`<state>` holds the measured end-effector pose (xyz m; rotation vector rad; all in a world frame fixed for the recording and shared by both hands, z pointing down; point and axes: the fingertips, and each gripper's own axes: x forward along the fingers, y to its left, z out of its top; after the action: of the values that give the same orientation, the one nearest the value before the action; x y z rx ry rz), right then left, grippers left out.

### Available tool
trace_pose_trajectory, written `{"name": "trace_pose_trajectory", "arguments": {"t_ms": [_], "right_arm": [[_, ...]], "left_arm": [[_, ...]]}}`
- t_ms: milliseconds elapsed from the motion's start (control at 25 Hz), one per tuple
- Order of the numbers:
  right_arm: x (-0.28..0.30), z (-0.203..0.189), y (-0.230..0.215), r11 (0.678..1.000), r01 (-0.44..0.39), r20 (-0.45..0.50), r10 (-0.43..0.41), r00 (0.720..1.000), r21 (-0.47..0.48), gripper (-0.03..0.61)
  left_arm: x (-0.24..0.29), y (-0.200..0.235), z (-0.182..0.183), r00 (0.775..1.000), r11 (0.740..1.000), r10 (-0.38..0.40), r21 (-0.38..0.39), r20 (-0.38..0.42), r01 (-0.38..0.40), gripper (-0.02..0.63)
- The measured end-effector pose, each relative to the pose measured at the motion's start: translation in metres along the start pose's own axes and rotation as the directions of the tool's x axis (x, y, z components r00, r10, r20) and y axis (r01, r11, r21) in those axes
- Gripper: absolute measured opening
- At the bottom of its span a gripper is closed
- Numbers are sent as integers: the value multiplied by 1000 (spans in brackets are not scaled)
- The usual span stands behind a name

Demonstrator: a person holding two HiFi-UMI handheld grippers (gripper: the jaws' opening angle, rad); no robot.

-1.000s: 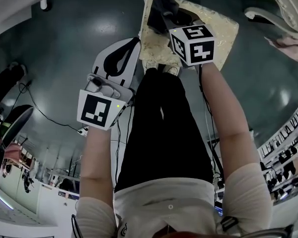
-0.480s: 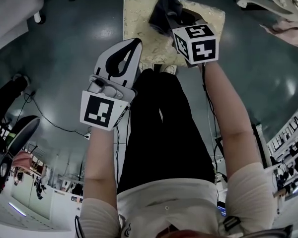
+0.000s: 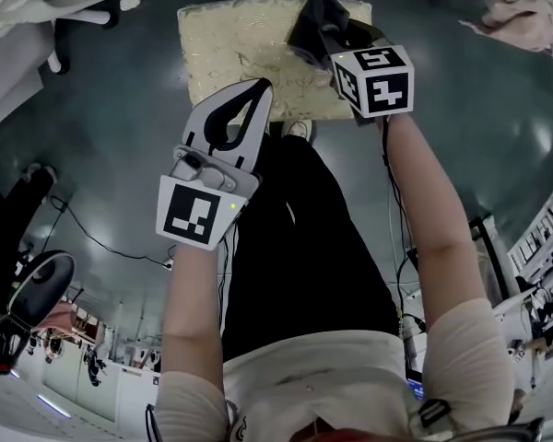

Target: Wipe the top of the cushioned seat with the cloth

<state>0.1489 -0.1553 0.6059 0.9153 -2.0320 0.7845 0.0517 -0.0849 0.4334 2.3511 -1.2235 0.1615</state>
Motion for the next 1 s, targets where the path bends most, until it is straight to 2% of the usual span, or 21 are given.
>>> {"name": "trace_pose_trajectory", "arguments": {"t_ms": [240, 400, 520, 680, 1000], "right_arm": [[-22, -19, -41, 997, 76, 4, -76, 997, 23, 75], [-39, -35, -67, 989, 141, -27, -140, 990, 42, 74], [-54, -35, -71, 983, 175, -30, -174, 984, 52, 72], [-73, -18, -44, 988, 146, 8, -147, 989, 56, 72], [-76, 1, 61, 999, 49, 23, -49, 999, 8, 72]], "left_arm": [[20, -25, -4, 999, 999, -45, 15, -12, 46, 12], [22, -41, 0, 998, 998, -65, 26, -8, 65, 12], [17, -47, 0, 997, 997, -77, 30, -17, 77, 12], [3, -44, 7, 998, 999, -55, 1, 4, 55, 12], [-57, -18, 14, 999, 999, -40, -7, 8, 41, 12]]}}
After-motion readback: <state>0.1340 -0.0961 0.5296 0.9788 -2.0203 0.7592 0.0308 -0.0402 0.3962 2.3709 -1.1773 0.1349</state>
